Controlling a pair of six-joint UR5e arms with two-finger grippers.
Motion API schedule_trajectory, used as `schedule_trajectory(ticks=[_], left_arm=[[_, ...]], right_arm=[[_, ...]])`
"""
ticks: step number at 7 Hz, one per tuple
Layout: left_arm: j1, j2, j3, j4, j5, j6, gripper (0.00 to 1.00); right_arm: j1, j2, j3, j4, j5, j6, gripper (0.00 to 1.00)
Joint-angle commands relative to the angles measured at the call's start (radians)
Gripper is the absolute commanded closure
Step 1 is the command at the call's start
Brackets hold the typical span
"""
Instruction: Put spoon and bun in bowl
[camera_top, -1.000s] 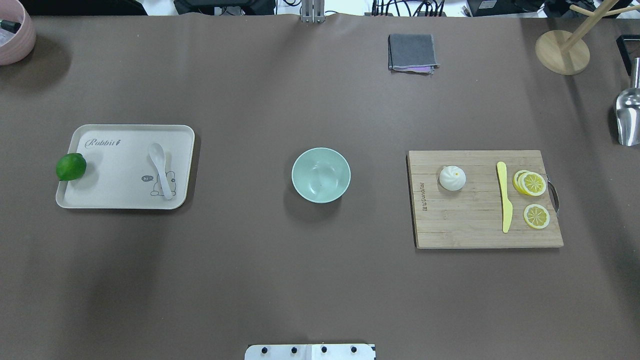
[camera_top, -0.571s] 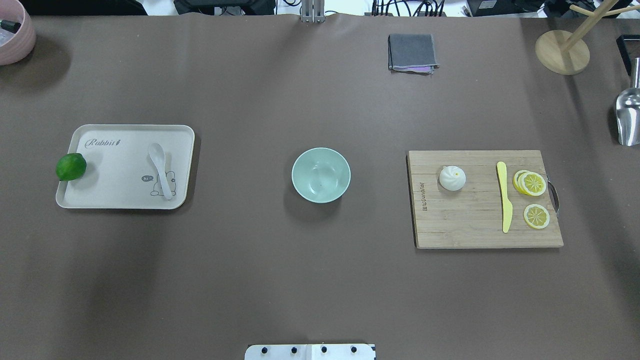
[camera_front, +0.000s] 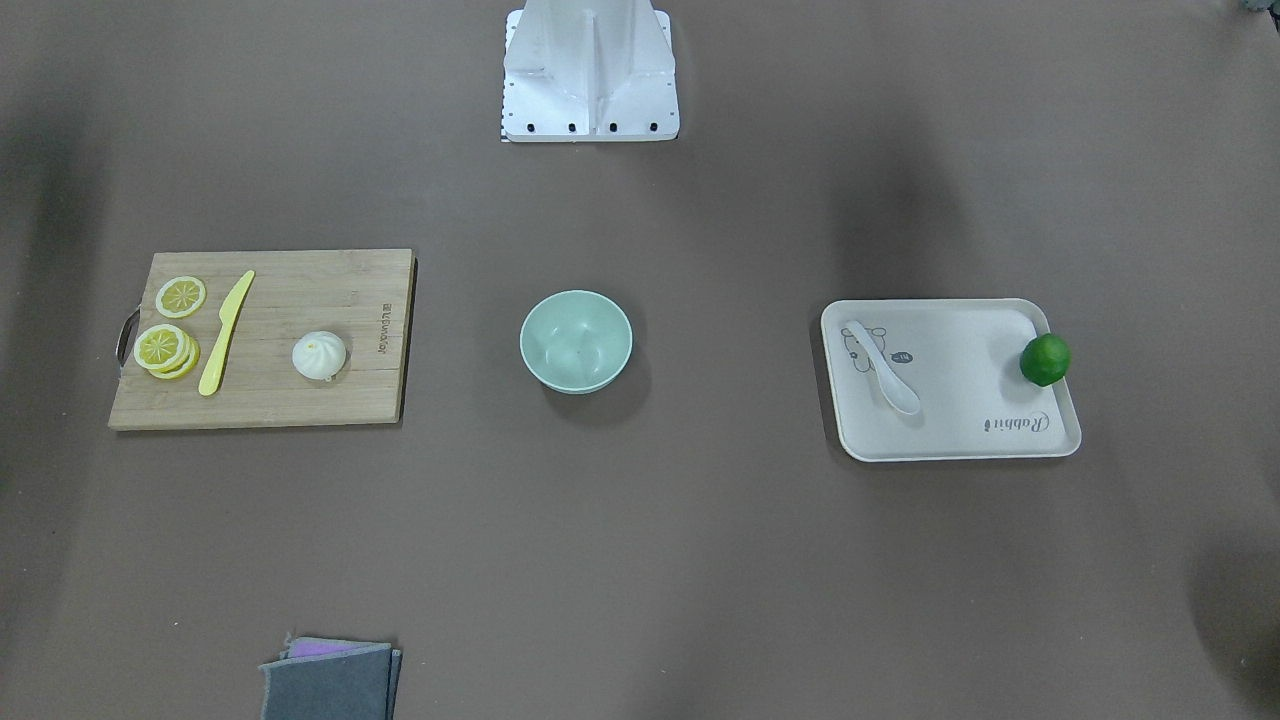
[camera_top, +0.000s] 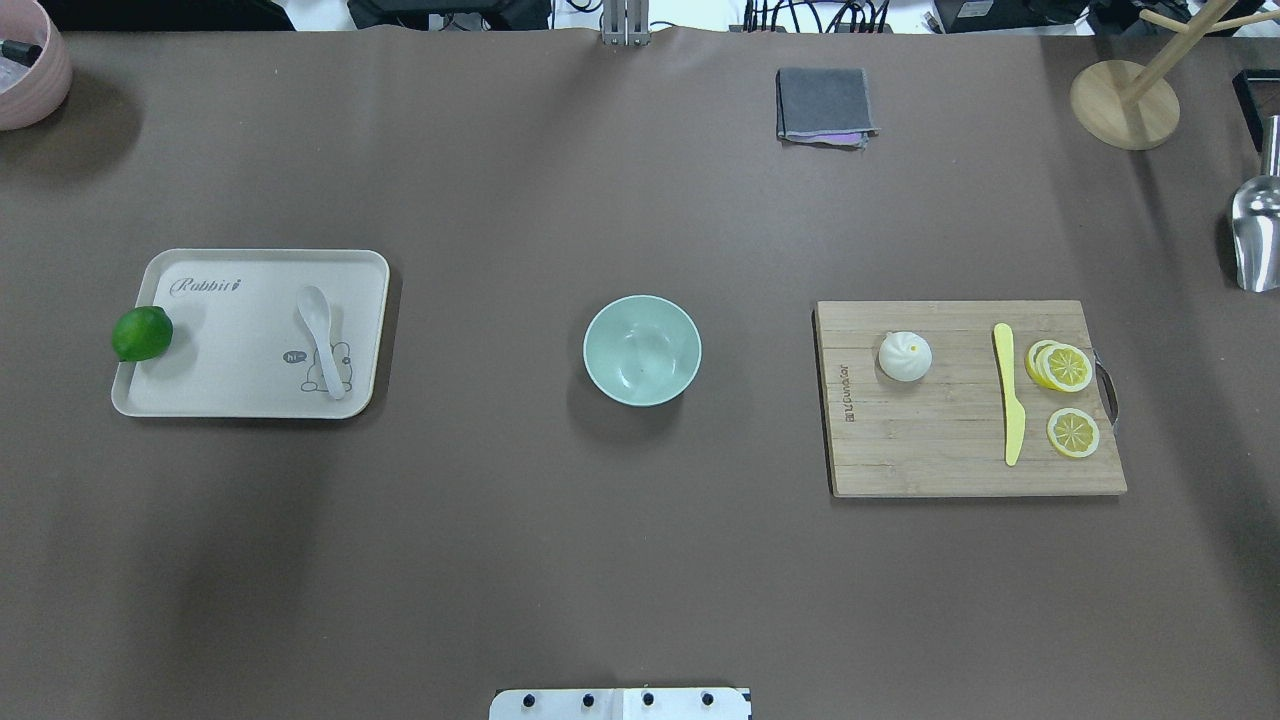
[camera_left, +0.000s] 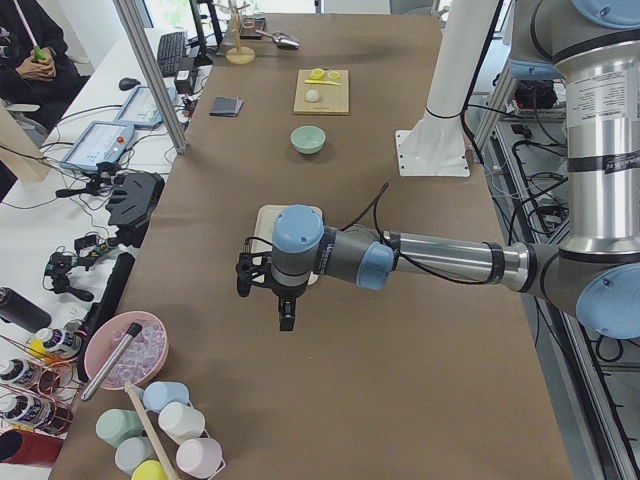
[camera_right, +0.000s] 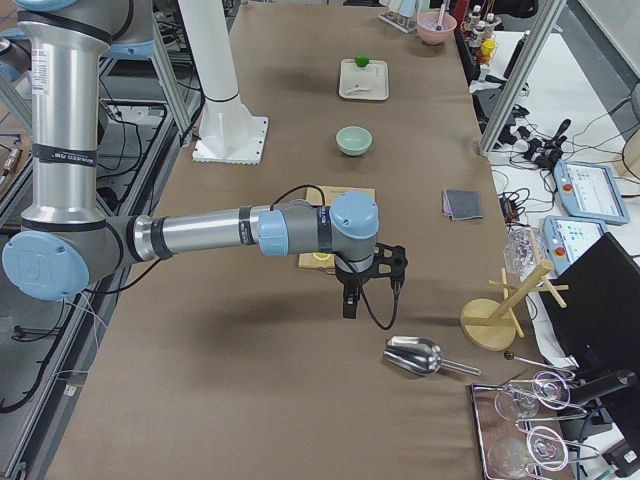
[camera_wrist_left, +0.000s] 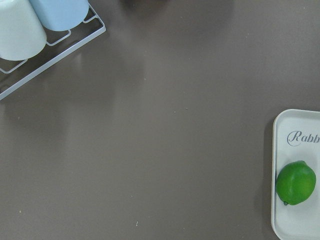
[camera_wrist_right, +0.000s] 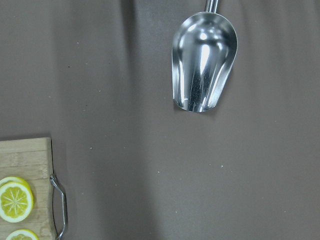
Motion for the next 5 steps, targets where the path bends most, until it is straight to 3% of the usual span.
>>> schedule_trajectory(ticks=[1, 4, 5], left_arm=[[0.000, 0.002, -0.004, -0.004, 0.000, 0.009, 0.02], [0.008, -0.031, -0.009, -0.028, 0.002, -0.002, 0.02], [0.011, -0.031, -0.007, -0.119, 0.000, -0.002, 0.02]], right_arm=[[-0.001, -0.002, 0.000, 0.000, 0.000, 0.000, 0.00], [-0.014, 0.007, 0.000, 0.000, 0.000, 0.009, 0.00], [-0.018, 0.009, 0.019, 0.002, 0.002, 0.011, 0.00]])
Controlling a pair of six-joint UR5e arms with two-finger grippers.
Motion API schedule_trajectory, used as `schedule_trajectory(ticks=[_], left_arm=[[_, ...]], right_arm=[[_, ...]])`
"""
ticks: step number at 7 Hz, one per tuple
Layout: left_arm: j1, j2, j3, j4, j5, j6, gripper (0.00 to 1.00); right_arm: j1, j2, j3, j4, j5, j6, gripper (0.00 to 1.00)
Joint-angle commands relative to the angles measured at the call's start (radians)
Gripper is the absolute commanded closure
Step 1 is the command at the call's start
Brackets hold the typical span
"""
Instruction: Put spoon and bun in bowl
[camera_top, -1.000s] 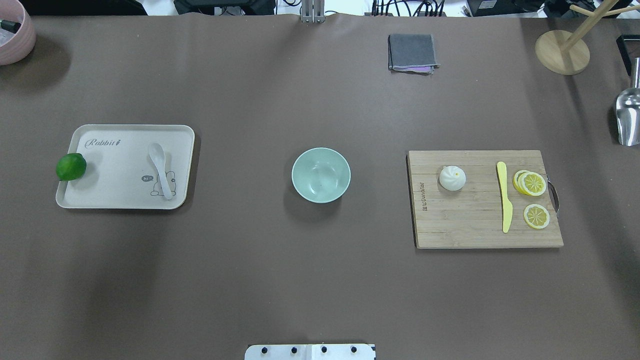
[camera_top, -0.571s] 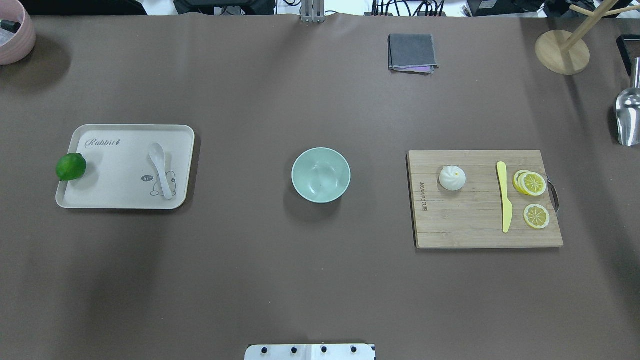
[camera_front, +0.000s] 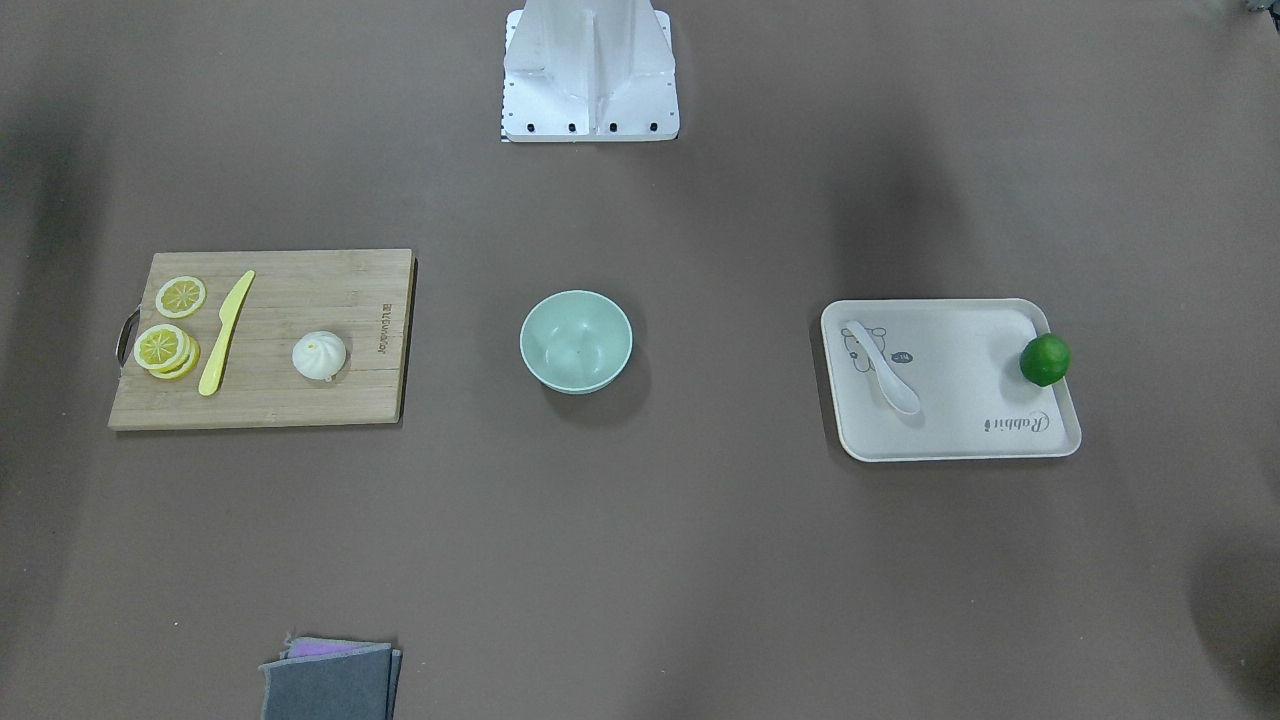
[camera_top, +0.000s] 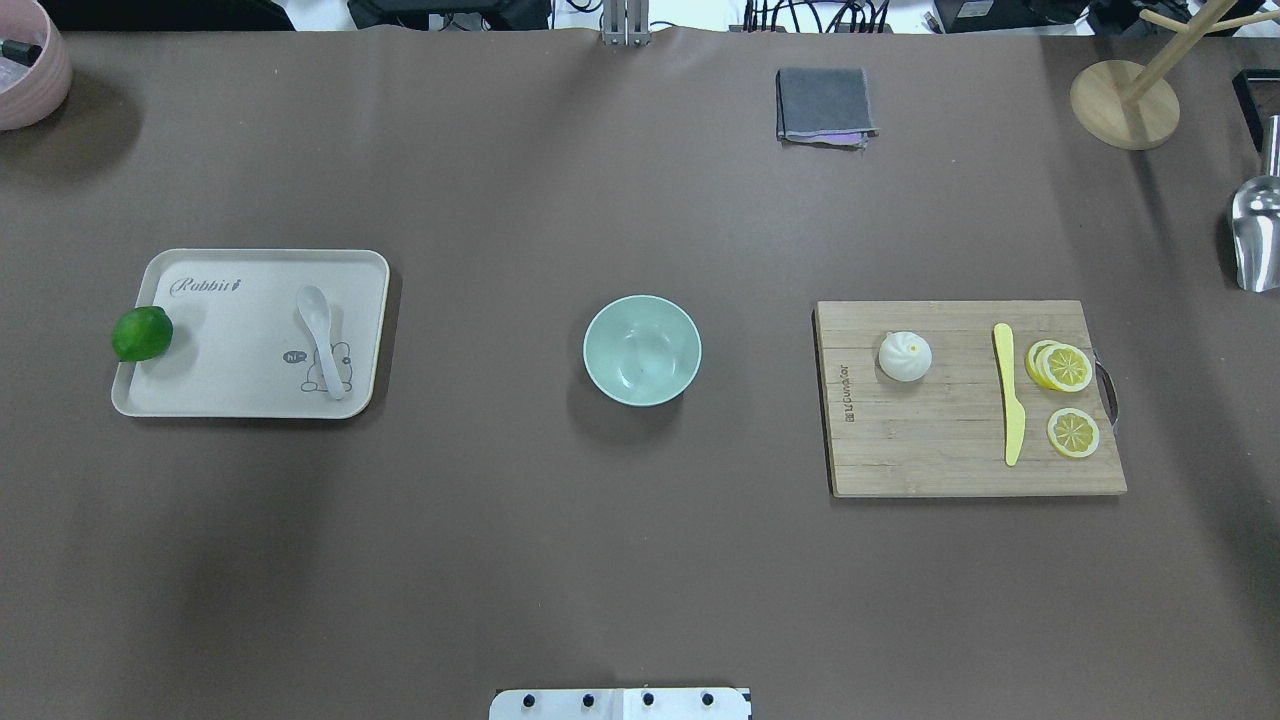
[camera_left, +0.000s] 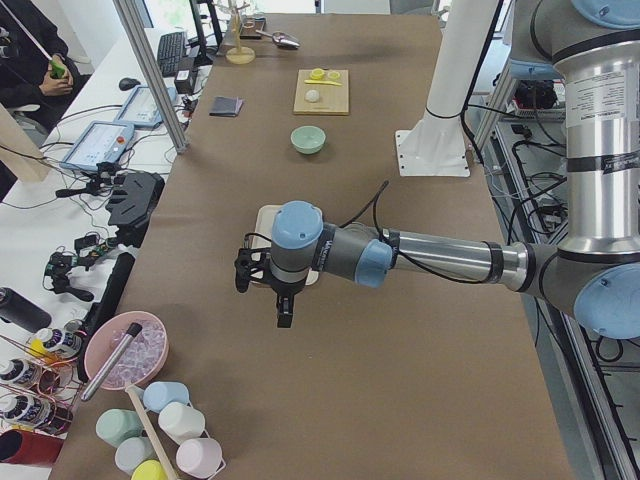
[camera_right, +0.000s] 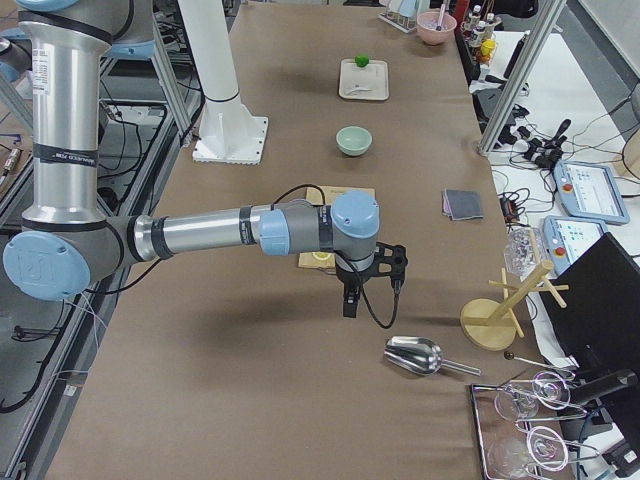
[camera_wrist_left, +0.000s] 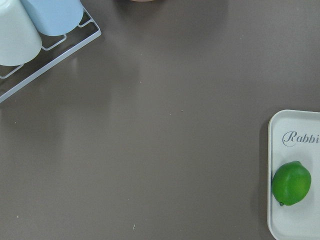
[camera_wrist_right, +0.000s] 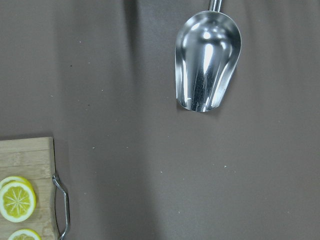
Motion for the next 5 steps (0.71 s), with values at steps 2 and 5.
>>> schedule_trajectory(ticks=[2, 5], left_arm=[[0.087, -0.038, 0.001, -0.172, -0.001, 0.003, 0.02], [0.250, -0.182, 0.050, -0.327, -0.001, -0.209, 0.02]], right_arm=[[-0.014, 0.051, 0.041, -0.002, 0.024, -0.001, 0.00], [-0.092, 0.079, 0.034, 0.003, 0.086, 0.004, 0.00]])
